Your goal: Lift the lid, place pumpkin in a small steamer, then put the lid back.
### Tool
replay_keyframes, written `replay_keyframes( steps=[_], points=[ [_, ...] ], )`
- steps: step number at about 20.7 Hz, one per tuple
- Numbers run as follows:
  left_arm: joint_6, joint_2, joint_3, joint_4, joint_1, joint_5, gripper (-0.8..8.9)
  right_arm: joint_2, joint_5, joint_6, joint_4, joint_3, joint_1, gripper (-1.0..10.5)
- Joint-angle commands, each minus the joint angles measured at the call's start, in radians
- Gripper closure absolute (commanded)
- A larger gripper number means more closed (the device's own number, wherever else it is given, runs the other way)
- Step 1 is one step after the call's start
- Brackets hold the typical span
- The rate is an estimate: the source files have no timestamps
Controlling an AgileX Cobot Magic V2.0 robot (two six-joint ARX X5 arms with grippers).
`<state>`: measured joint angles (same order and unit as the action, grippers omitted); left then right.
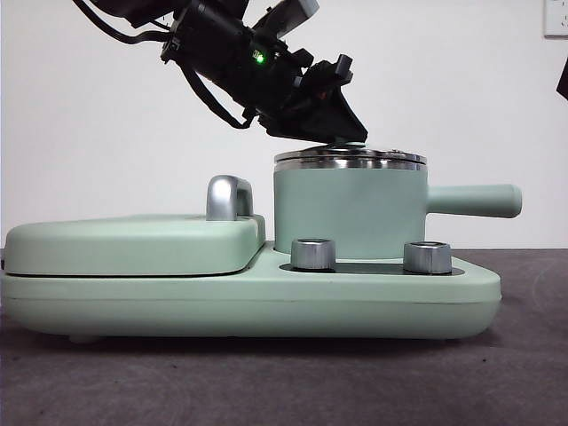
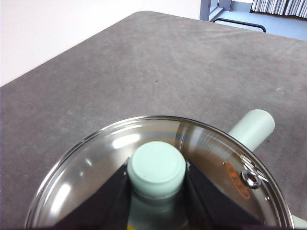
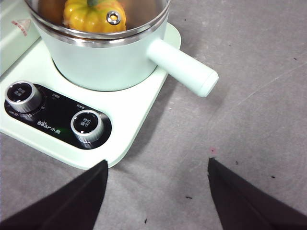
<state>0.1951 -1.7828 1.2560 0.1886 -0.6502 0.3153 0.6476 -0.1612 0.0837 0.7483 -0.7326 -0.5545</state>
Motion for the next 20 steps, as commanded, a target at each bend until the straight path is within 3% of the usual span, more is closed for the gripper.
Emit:
replay_keyframes(
  steps=[1, 8, 9, 11, 13, 17, 20],
  points=[
    [0.005, -0.017, 0.028, -0.01, -0.006, 0.003, 8.04, 0.004, -0.005, 0.011, -0.006, -0.007, -0.006, 6.3],
    [0.005, -0.017, 0.028, -0.059, -0.005, 0.003, 8.01, 0.004, -0.024, 0.011, -0.006, -0.007, -0.006, 6.3],
    [0.005, -0.017, 0.028, -0.057, -0.005, 0.003, 7.54, 0.004, -0.024, 0.011, -0.006, -0.007, -0.006, 6.3],
    [-0.006, -0.017, 0.028, -0.048, -0.005, 0.003, 5.65, 0.004, -0.024, 0.011, -0.006, -0.007, -0.006, 6.3],
    [-0.008, -0.014, 0.028, -0.047, -0.005, 0.003, 5.25, 0.004, -0.024, 0.011, -0.006, -0.007, -0.006, 6.3],
    [-0.104, 0.042, 0.028, -0.111, 0.001, 0.003, 5.25, 0.003, -0.023, 0.01, -0.006, -0.007, -0.006, 6.3],
    [-0.217, 0.124, 0.028, -0.243, 0.018, 0.004, 5.25, 0.003, -0.021, 0.01, -0.006, -0.007, -0.006, 6.3]
  ],
)
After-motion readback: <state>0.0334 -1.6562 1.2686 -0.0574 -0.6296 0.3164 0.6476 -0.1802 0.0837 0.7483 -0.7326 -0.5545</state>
